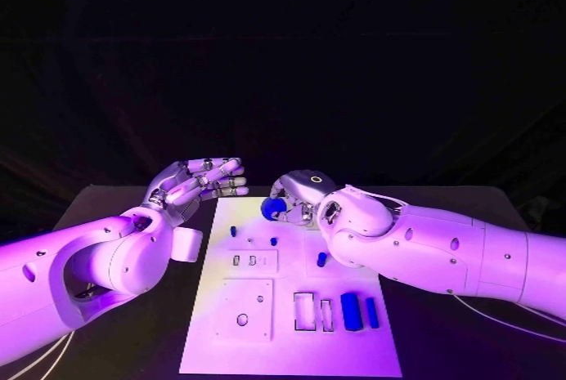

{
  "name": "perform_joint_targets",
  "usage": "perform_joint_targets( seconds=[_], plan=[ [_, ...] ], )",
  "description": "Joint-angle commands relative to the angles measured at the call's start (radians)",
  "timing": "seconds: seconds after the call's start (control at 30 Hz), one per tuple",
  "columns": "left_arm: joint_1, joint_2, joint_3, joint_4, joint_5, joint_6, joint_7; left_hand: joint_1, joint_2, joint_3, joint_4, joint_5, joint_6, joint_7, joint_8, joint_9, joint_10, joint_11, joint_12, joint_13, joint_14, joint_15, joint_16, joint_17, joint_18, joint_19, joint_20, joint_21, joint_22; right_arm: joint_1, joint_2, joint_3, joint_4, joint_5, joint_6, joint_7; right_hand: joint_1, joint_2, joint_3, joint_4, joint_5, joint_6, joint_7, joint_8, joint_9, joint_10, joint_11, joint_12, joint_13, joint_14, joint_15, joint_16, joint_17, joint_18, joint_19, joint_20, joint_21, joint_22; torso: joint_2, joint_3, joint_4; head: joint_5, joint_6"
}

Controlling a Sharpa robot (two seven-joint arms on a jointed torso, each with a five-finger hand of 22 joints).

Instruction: Assemble the parts on the task board

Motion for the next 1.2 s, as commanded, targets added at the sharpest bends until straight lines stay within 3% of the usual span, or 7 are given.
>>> perform_joint_targets(
  seconds=[0.03,0.4,0.73,0.97,1.1,1.2],
  plan=[
    [0.001,0.004,0.001,0.001,0.000,0.021,0.006,0.000,0.010,0.001,-0.006,0.003,-0.003,0.006,-0.007,0.000,0.000,0.004,-0.007,-0.001,-0.001,0.004,-0.004,-0.001,0.002,-0.008,0.000,0.004,0.000,-0.010,0.022,-0.001,-0.028,-0.036,-0.004,-0.004,-0.011,0.001,0.009,0.001,0.004,0.025,-0.017,0.004,0.001,0.030,-0.007,0.003,0.173,0.096,-0.007,0.005,0.234,-0.014,0.104,-0.009,0.004,0.263,0.000,0.0003,-0.0007,0.001,-0.002],
    [0.001,0.005,0.001,0.000,0.000,0.023,0.002,0.001,0.010,0.001,-0.006,0.003,-0.003,0.006,-0.007,0.000,0.000,0.004,-0.007,-0.001,-0.001,0.004,-0.004,-0.001,0.002,-0.009,0.000,0.004,0.000,-0.046,0.080,-0.003,-0.104,-0.046,0.006,0.001,-0.015,-0.002,0.013,0.000,0.002,0.023,-0.016,-0.002,-0.002,0.030,-0.006,0.002,0.173,0.095,-0.007,0.004,0.232,-0.014,0.104,-0.009,0.004,0.263,0.000,0.0009,-0.0007,0.005,-0.005],
    [0.001,0.006,0.001,0.000,0.000,0.023,0.000,0.001,0.011,0.002,-0.007,0.003,-0.003,0.006,-0.007,0.000,0.000,0.004,-0.007,-0.001,-0.001,0.004,-0.005,-0.001,0.002,-0.009,0.000,0.004,0.000,-0.061,0.100,-0.003,-0.138,-0.044,-0.001,0.002,-0.028,-0.010,0.020,0.001,-0.010,0.017,-0.012,-0.017,-0.009,0.025,-0.003,-0.003,0.168,0.094,-0.004,0.002,0.228,-0.014,0.104,-0.008,0.004,0.263,0.000,0.0010,-0.0028,0.008,-0.006],
    [0.001,0.007,0.001,0.000,0.000,0.023,0.000,0.001,0.011,0.002,-0.007,0.003,-0.003,0.006,-0.007,0.000,0.000,0.004,-0.007,-0.001,-0.001,0.004,-0.005,-0.001,0.002,-0.009,0.000,0.004,0.000,-0.065,0.106,-0.003,-0.150,-0.043,-0.007,0.002,-0.049,-0.025,0.026,0.002,-0.041,-0.026,0.003,-0.061,-0.027,0.010,0.010,-0.019,0.152,0.094,0.006,0.001,0.227,-0.014,0.104,-0.001,0.004,0.263,-0.001,0.0008,-0.0022,0.008,-0.006],
    [0.001,0.006,0.001,0.000,0.000,0.023,-0.001,0.001,0.011,0.002,-0.007,0.003,-0.003,0.006,-0.007,0.000,0.000,0.004,-0.007,-0.001,-0.001,0.004,-0.005,-0.001,0.002,-0.009,0.000,0.004,0.000,-0.066,0.106,-0.003,-0.152,-0.040,0.003,0.002,-0.073,-0.042,0.011,0.010,-0.099,-0.073,0.008,-0.104,-0.042,-0.001,0.016,-0.030,0.141,0.094,0.012,0.002,0.228,-0.014,0.104,0.006,0.004,0.263,-0.001,0.0006,-0.0024,0.007,-0.005],
    [0.001,0.006,0.001,0.000,0.000,0.023,-0.002,0.001,0.011,0.002,-0.007,0.003,-0.003,0.006,-0.007,0.000,0.000,0.004,-0.007,-0.001,-0.001,0.004,-0.005,-0.001,0.002,-0.009,0.000,0.004,0.000,-0.066,0.105,-0.003,-0.153,-0.034,0.018,0.004,-0.098,-0.057,-0.008,0.026,-0.110,-0.083,0.010,-0.121,-0.047,-0.005,0.019,-0.035,0.136,0.094,0.015,0.003,0.229,-0.014,0.104,0.010,0.004,0.263,-0.001,0.0009,-0.0023,0.007,-0.005]
  ],
)
